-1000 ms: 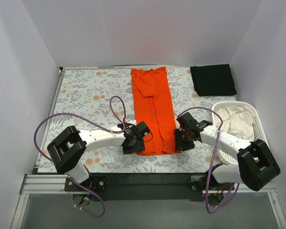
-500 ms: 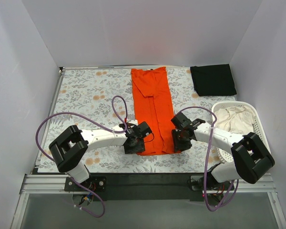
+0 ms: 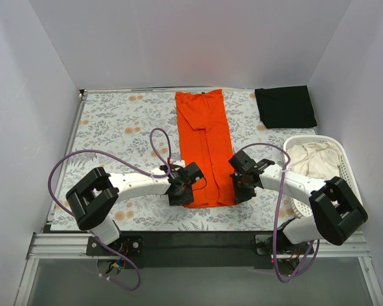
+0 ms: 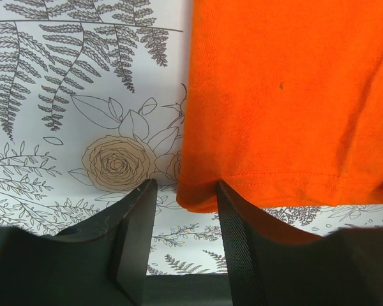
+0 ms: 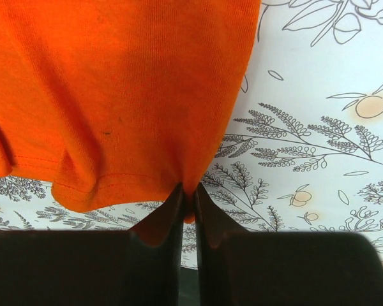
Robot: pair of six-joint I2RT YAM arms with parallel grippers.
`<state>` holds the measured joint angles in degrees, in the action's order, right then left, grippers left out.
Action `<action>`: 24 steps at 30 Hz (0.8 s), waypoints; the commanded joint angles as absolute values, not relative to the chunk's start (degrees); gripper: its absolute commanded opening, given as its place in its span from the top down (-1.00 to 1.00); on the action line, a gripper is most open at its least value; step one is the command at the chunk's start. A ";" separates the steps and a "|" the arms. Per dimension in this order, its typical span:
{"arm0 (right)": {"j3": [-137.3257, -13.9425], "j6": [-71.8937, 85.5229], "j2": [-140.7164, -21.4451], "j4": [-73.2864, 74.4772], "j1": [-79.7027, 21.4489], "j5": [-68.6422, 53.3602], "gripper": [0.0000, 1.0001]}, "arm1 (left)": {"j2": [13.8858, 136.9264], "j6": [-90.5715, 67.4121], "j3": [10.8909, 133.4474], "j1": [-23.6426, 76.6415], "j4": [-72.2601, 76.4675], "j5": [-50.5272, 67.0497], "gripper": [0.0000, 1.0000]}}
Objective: Fold and stack the t-shirts
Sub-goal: Fold the tshirt
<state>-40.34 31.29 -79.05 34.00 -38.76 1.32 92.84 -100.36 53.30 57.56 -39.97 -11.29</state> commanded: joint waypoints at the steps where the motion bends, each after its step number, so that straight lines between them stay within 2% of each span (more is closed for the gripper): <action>1: -38.50 30.94 -80.60 35.42 -39.29 3.78 0.72 | 96.42 -101.16 51.15 58.27 -39.02 -8.79 0.20; 4: -39.28 30.59 -80.86 35.60 -39.29 3.78 0.77 | 96.76 -100.90 51.06 58.27 -38.94 -8.26 0.27; 7: -39.81 30.06 -81.30 35.60 -39.37 3.52 0.90 | 97.29 -100.46 51.50 58.27 -39.29 -7.74 0.46; 8: -39.99 29.88 -81.56 35.68 -39.38 3.43 0.97 | 97.56 -100.28 51.68 58.27 -39.81 -7.73 0.62; 12: -40.87 28.75 -81.21 37.52 -39.37 3.87 0.97 | 97.39 -99.84 52.12 58.27 -41.48 -8.52 1.00; 24: -43.15 26.90 -74.97 49.92 -42.10 0.88 0.97 | 86.24 -100.46 48.61 61.61 -47.82 -1.16 1.00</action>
<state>-41.47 28.08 -77.32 43.03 -41.54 0.78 90.17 -100.40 50.98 60.53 -41.71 -5.41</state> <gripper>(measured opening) 0.013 0.036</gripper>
